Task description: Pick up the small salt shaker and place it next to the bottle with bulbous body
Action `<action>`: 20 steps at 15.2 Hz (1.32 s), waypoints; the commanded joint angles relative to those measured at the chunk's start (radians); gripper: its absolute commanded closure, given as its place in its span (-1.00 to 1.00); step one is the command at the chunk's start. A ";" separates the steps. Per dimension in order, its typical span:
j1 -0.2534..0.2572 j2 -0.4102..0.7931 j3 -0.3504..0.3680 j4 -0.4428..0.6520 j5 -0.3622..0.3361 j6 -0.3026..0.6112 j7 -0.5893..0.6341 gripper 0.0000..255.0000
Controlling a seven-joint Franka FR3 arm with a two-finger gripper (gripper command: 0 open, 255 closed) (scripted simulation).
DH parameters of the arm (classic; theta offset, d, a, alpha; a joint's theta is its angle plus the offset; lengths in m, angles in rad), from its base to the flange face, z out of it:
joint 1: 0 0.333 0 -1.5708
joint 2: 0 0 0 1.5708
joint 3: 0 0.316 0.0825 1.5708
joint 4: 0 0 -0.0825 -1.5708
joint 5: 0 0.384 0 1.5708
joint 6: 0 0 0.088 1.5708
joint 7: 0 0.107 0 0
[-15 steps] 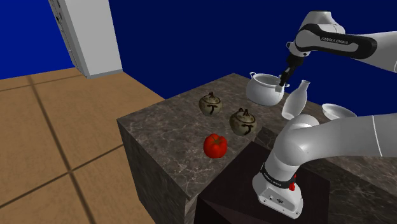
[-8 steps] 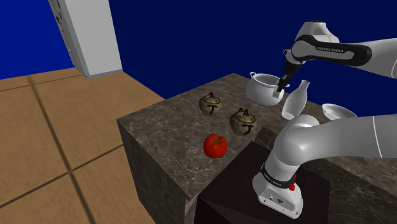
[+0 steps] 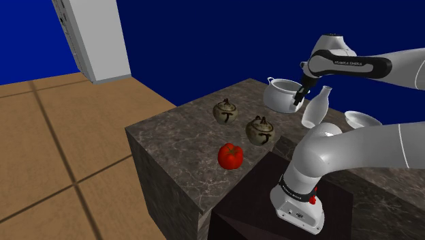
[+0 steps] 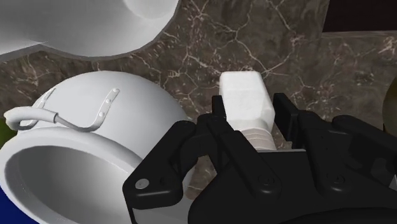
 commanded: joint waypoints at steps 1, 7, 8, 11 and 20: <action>-0.003 0.002 -0.018 -0.022 -0.016 0.026 0.004 1.00; 0.000 0.024 -0.080 -0.073 -0.062 0.105 0.018 1.00; 0.001 0.029 -0.091 -0.080 -0.071 0.119 0.021 1.00; 0.006 0.045 -0.127 -0.102 -0.095 0.161 0.029 1.00; 0.032 0.098 -0.225 -0.145 -0.160 0.271 0.051 1.00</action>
